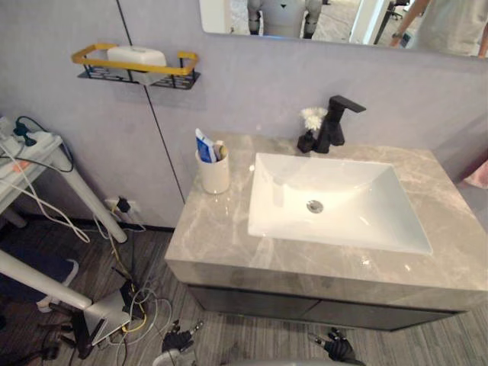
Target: Organize washtable
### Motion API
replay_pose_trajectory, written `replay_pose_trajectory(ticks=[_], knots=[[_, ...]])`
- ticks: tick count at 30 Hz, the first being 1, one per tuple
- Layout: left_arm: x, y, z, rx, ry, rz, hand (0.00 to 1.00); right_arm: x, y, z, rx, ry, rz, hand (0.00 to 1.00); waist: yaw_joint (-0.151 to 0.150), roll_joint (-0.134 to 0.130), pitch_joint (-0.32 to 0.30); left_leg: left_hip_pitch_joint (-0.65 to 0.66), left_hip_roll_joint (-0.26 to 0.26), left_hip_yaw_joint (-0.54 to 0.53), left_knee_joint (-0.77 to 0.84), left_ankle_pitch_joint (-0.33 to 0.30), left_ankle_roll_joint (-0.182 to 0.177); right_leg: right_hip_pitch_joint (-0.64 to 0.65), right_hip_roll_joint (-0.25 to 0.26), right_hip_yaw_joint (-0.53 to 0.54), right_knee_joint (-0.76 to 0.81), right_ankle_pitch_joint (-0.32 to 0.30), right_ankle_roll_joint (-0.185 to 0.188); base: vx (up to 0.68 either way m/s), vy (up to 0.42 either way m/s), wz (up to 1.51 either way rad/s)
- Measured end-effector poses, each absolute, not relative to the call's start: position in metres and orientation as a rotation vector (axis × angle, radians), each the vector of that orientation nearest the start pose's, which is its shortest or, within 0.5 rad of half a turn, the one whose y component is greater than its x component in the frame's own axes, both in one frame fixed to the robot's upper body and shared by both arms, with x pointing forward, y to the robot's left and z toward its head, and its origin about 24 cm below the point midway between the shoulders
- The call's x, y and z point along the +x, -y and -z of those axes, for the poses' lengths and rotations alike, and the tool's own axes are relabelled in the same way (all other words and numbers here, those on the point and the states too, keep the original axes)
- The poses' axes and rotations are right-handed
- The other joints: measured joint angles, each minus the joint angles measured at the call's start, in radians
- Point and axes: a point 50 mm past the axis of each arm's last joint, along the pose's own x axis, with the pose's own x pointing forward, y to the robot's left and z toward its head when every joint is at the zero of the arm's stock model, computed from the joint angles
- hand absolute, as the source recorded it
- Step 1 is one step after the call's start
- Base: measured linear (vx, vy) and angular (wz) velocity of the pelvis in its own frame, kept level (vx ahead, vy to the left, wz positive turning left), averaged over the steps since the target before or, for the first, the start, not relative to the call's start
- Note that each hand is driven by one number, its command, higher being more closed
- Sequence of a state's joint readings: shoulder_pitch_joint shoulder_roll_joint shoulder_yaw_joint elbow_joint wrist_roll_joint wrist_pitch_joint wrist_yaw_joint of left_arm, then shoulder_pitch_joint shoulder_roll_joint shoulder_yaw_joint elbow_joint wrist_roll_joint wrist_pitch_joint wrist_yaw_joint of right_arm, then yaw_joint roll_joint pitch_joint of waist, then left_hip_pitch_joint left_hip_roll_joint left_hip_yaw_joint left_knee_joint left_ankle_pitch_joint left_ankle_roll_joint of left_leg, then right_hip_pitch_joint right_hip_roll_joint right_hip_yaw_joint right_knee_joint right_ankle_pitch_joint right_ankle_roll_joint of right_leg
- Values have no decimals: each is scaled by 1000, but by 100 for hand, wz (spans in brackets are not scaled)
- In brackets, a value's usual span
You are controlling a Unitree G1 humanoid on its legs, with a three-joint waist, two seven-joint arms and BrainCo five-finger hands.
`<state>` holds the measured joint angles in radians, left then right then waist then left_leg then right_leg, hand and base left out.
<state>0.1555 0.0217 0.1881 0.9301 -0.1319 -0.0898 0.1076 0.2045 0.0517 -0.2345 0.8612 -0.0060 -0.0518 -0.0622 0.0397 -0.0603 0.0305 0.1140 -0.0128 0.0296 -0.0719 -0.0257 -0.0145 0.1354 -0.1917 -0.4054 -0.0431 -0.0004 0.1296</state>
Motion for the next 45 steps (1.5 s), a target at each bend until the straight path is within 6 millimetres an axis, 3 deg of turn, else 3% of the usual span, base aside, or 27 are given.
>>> replay_pose_trajectory(ticks=[10, 18, 21, 23, 24, 25, 26, 27, 28, 31, 35, 37, 38, 40, 41, 42, 43, 44, 45], knots=[[86, -198, 157, -89, -1018, -388, 0, 80, 175, 158, 115, -1033, 312, 0, 0, 5, 13, 8, -2, 18, -20, 1, 2, -1, 3, 21, -16, 5, 6, -20, -12, -6], [94, -195, 156, -53, -1011, -342, 0, 94, 175, 157, 86, -1015, 252, 0, 0, 0, 53, 21, -4, 57, -20, -8, 3, -10, 6, 58, -22, 10, 4, 3, -13, -13], [100, -196, 155, -41, -997, -332, 0, 106, 172, 154, 61, -993, 206, 0, 3, -1, 66, -26, -6, 50, -1, -15, 12, -81, -9, 69, 62, -21, 3, -57, -2, -4], [108, -197, 153, -28, -981, -317, 0, 115, 173, 152, 44, -971, 192, 0, 1, -1, 93, -76, -7, 12, 58, -34, 20, -152, -30, 108, 204, -69, -22, -44, 14, 46], [111, -196, 152, -8, -975, -294, 0, 116, 177, 151, 32, -969, 192, 0, 3, 0, 94, -103, -10, -21, 87, -40, 22, -195, -28, 178, 291, -88, -53, 0, 60, 92], [113, -197, 151, 7, -968, -283, 0, 115, 176, 151, 37, -972, 192, 0, 2, -1, 95, -121, -12, -67, 109, -40, 23, -216, -16, 280, 347, -110, -59, 37, 46, 116], [114, -198, 150, 16, -964, -276, 0, 114, 175, 152, 42, -975, 192, 0, 2, 0, 96, -130, -12, -96, 120, -40, 23, -220, -11, 332, 365, -126, -54, 105, -36, 134], [117, -200, 149, 28, -951, -269, 0, 110, 172, 153, 58, -988, 194, 0, 4, -25, 89, -147, -26, -140, 140, -40, 22, -215, -10, 400, 383, -152, -42, 114, -122, 138], [119, -201, 147, 30, -941, -271, 0, 111, 168, 154, 65, -994, 185, 0, 15, -25, 94, -164, -40, -188, 160, -40, 21, -201, -9, 436, 386, -188, -40, 95, -183, 128], [124, -198, 146, 25, -923, -266, 0, 116, 163, 154, 76, -985, 174, 0, 32, -30, 91, -198, -58, -274, 183, -28, 1, -147, -10, 403, 333, -224, -48, 3, -198, 111], [129, -188, 145, 1, -913, -256, 0, 137, 155, 148, 64, -931, 124, 0, 36, 21, 114, -265, -37, -353, 196, 17, -57, -117, 30, 304, 281, -240, -46, -107, -179, 76], [134, -186, 144, -2, -903, -252, 0, 138, 153, 147, 70, -928, 125, 0, 25, 21, 118, -289, -11, -234, 184, 65, -43, -111, 23, 243, 279, -241, -50, -171, -94, 81], [142, -184, 141, -5, -882, -245, 0, 136, 154, 147, 71, -931, 136, 0, 24, 23, 126, -307, 26, -11, 238, 28, -3, -102, 28, 197, 282, -247, -61, -198, -47, 91], [149, -172, 139, -20, -870, -221, 0, 135, 161, 146, 62, -924, 151, 0, 16, 39, 133, -343, 87, 240, 384, -38, 63, -92, 34, 134, 312, -250, -63, -145, -9, 91], [152, -163, 138, -27, -854, -198, 0, 139, 164, 144, 55, -903, 155, 0, 11, 60, 130, -351, 93, 269, 390, -35, 64, -91, 43, 101, 340, -265, -61, -159, 27, 97], [153, -160, 137, -13, -848, -174, 0, 141, 165, 143, 51, -900, 155, 0, 5, 50, 135, -352, 62, 239, 358, -15, 70, -93, 36, 89, 339, -294, -66, -219, 65, 132], [155, -155, 137, 14, -850, -133, 0, 138, 165, 145, 53, -911, 153, 0, -20, 15, 123, -332, 19, 217, 261, 11, 74, -80, 7, 41, 303, -291, -72, -162, 64, 122], [158, -156, 136, 24, -840, -125, 0, 136, 162, 146, 62, -922, 152, 0, -24, 0, 123, -339, 19, 248, 273, -8, 92, -75, -11, 2, 277, -267, -58, -84, 74, 118], [161, -160, 134, 40, -832, -125, 0, 136, 161, 147, 73, -924, 158, 0, -25, -19, 132, -350, 49, 310, 454, -76, 143, -67, -38, -30, 276, -251, -46, -20, 75, 70]])
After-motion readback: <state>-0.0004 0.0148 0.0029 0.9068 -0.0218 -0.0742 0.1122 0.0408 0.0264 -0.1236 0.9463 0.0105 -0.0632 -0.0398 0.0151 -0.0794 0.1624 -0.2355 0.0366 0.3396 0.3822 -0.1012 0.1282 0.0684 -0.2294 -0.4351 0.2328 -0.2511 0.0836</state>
